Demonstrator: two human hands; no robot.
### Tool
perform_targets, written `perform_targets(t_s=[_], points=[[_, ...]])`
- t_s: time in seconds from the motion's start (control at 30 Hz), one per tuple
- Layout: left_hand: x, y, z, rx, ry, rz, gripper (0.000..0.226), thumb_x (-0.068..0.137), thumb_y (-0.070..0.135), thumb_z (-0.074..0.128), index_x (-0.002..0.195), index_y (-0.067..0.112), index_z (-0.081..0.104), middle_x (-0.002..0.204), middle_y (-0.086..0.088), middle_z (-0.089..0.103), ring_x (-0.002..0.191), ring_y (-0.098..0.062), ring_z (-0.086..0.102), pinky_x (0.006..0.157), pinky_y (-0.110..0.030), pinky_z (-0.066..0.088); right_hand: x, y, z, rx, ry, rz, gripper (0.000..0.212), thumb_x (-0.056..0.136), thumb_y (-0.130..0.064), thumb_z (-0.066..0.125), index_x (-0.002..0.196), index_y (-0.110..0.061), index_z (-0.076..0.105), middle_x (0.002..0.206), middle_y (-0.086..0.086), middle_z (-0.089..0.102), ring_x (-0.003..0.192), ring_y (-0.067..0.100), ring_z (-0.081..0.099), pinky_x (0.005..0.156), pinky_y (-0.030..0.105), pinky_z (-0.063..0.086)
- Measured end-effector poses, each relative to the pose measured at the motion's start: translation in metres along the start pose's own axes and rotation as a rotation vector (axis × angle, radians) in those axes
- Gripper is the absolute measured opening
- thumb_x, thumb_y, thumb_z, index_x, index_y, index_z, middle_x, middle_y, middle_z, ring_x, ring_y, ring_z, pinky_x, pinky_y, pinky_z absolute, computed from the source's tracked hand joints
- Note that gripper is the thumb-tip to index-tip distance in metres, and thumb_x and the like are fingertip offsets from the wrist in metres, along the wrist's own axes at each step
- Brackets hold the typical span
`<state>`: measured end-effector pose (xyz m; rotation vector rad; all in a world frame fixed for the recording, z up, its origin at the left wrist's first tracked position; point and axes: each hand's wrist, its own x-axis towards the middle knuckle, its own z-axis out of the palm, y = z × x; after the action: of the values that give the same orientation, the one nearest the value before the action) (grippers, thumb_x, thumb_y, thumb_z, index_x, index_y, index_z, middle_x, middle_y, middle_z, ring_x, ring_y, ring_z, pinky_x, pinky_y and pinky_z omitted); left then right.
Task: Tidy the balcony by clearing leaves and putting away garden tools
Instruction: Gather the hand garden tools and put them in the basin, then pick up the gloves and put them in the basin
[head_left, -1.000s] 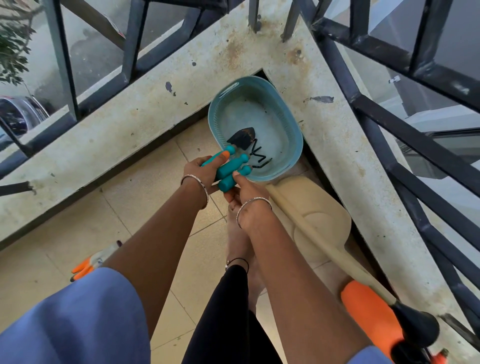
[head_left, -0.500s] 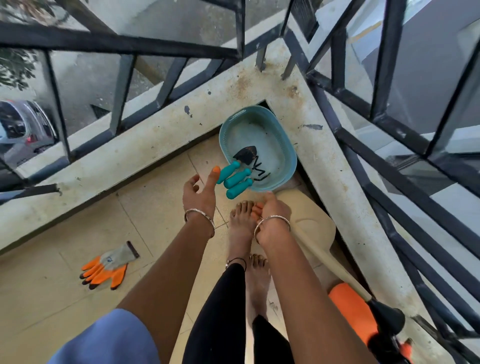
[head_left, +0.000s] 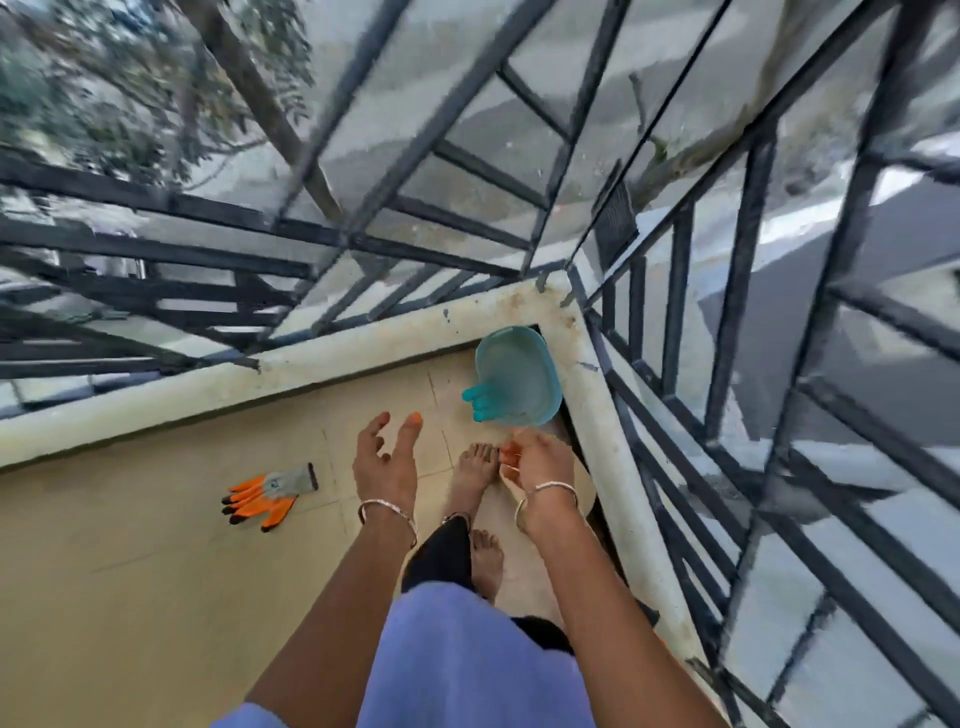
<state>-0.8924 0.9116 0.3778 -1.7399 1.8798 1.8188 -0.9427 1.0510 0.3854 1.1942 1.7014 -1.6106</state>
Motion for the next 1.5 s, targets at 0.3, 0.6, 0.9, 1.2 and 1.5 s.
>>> perform_targets(t_s=[0.3, 0.6, 0.9, 1.2, 1.5], points=[[-0.096, 0.056, -0.170, -0.268, 0.135, 0.046, 0.042, 0.077, 0.046, 0.076, 0.113, 0.033, 0.059, 0.123, -0.005, 0.059, 0.112, -0.024, 0.057, 0.085, -0.038, 0.047, -0.171, -0.030, -0.001, -0.135, -0.232, -0.290, 0.016, 0.093, -0.001, 0.052, 0.082, -0.005, 0.064, 0.056, 0.007, 0.055, 0.039, 0.010, 0.046, 0.040, 0.019, 0.036], [-0.123, 0.044, -0.331, -0.594, 0.500, -0.032, 0.041, 0.086, 0.030, 0.073, 0.119, 0.014, 0.056, 0.112, -0.010, 0.061, 0.079, -0.014, 0.056, 0.054, -0.016, 0.047, -0.259, -0.013, 0.118, -0.546, -0.489, -0.420, 0.012, 0.090, -0.004, 0.057, 0.081, -0.005, 0.064, 0.057, 0.009, 0.057, 0.046, 0.018, 0.051, 0.042, 0.020, 0.041], [-0.095, -0.011, -0.450, -0.789, 0.732, -0.296, 0.046, 0.084, 0.034, 0.074, 0.119, 0.009, 0.058, 0.107, -0.008, 0.061, 0.094, -0.023, 0.056, 0.083, -0.032, 0.044, -0.284, 0.088, 0.259, -0.948, -0.650, -0.453, 0.019, 0.090, -0.006, 0.055, 0.074, -0.009, 0.064, 0.061, 0.012, 0.060, 0.050, 0.022, 0.055, 0.047, 0.023, 0.044], [0.005, -0.081, -0.484, -0.872, 0.704, -0.504, 0.033, 0.081, 0.042, 0.074, 0.104, 0.023, 0.059, 0.103, -0.003, 0.067, 0.091, -0.018, 0.063, 0.082, -0.038, 0.051, -0.150, 0.182, 0.333, -1.451, -0.466, -0.439, 0.017, 0.077, -0.022, 0.060, 0.076, -0.007, 0.068, 0.049, 0.005, 0.063, 0.043, 0.023, 0.060, 0.058, 0.034, 0.050], [0.139, -0.184, -0.419, -1.217, 0.778, -0.710, 0.009, 0.092, 0.023, 0.066, 0.091, 0.015, 0.061, 0.083, -0.004, 0.064, 0.071, -0.017, 0.062, 0.057, -0.026, 0.051, -0.022, 0.275, 0.400, -1.863, -0.453, -0.455, 0.022, 0.077, -0.023, 0.058, 0.099, -0.024, 0.064, 0.094, 0.010, 0.067, 0.085, 0.030, 0.065, 0.078, 0.032, 0.053]])
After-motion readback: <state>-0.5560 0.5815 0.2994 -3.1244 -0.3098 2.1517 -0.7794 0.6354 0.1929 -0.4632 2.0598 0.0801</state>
